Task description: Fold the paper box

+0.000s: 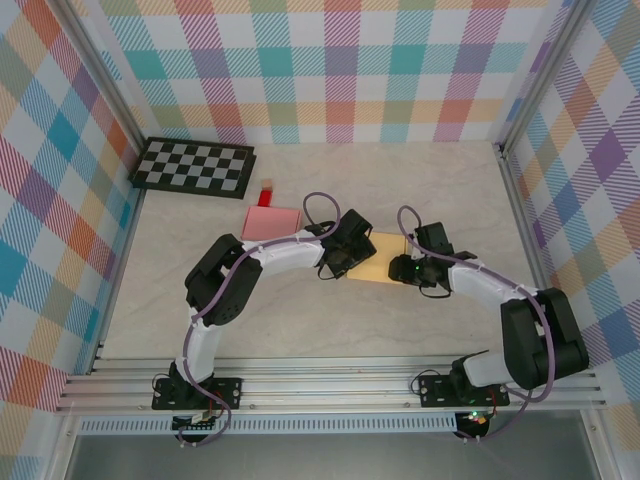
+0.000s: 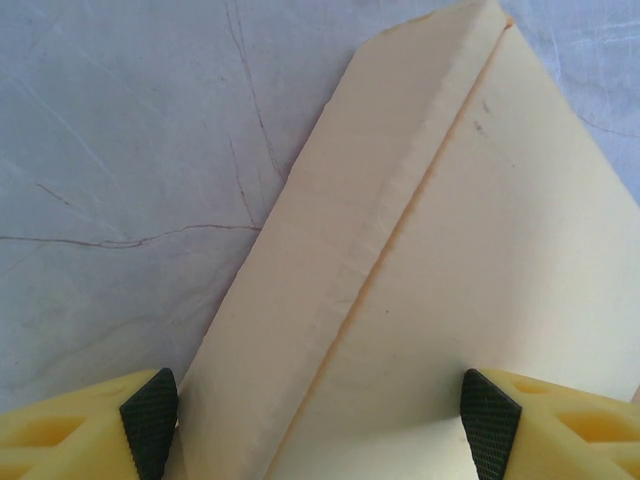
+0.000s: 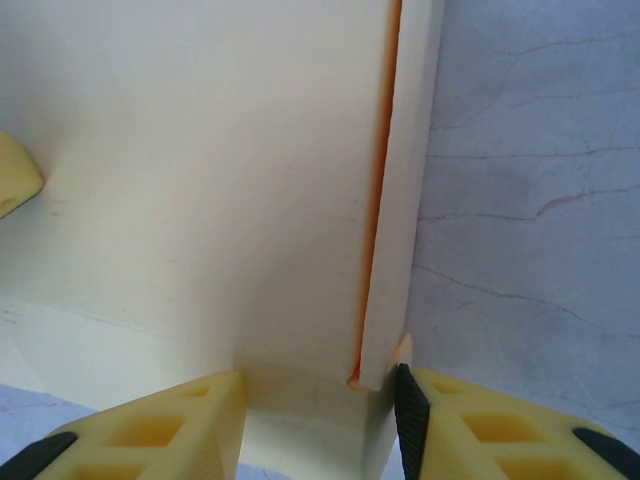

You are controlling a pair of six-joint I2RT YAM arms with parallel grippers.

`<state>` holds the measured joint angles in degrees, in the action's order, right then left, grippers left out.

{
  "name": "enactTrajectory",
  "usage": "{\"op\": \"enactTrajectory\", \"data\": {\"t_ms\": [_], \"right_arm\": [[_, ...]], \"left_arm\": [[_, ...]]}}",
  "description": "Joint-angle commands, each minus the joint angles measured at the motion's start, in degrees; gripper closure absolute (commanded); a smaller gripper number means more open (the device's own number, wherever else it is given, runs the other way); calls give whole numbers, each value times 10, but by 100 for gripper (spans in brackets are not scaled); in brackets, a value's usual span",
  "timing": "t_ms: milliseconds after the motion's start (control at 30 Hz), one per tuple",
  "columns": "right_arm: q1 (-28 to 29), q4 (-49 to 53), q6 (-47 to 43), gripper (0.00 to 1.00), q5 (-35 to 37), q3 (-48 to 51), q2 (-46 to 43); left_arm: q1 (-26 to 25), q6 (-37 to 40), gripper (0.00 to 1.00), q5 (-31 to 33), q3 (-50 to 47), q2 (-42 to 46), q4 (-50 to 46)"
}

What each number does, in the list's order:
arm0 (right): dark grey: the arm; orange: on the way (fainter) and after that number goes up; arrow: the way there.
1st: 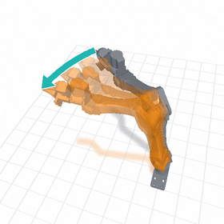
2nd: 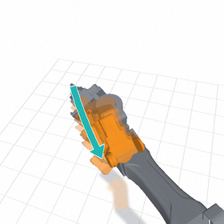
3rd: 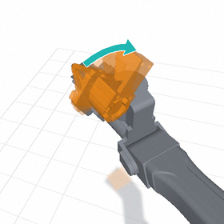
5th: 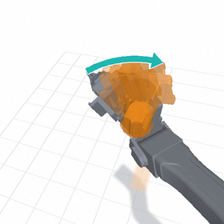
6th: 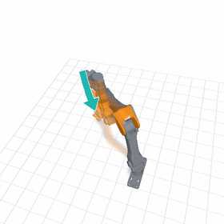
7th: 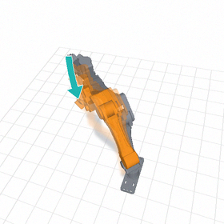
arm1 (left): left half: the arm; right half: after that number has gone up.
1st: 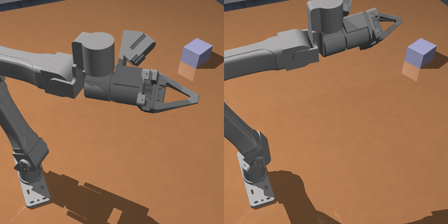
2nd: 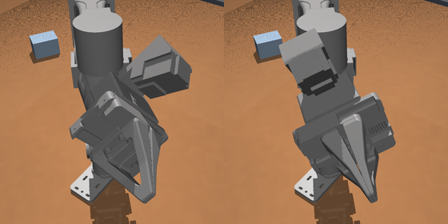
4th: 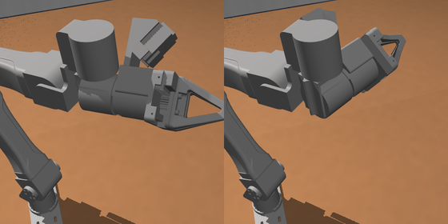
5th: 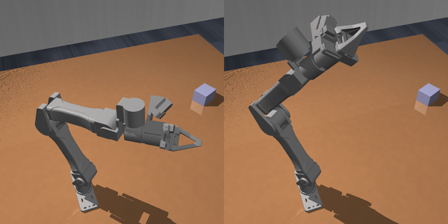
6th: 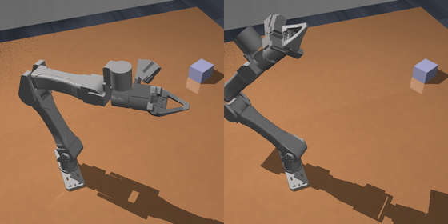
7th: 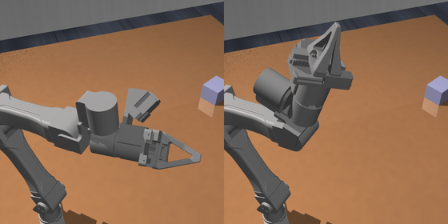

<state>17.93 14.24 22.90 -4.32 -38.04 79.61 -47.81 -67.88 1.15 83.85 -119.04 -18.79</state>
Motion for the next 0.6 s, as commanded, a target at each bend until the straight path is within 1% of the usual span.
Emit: {"op": "enactTrajectory", "data": {"t_ms": [0,100,267,433,567], "right_arm": [[-4,-6,-20,54,-2,-18,14],[-4,-11,-1,55,-30,-12,7],[-4,20,28,56,-66,-15,-7],[-4,61,33,56,-78,-30,-20],[-4,66,30,56,-75,-37,-27]], "left_arm": [[7,12,24,4,-11,-38,-50],[7,12,24,3,-12,-39,-49],[8,11,24,1,-9,-42,-48],[8,12,24,3,-8,-42,-49],[8,11,24,2,-11,-42,-47]]}}
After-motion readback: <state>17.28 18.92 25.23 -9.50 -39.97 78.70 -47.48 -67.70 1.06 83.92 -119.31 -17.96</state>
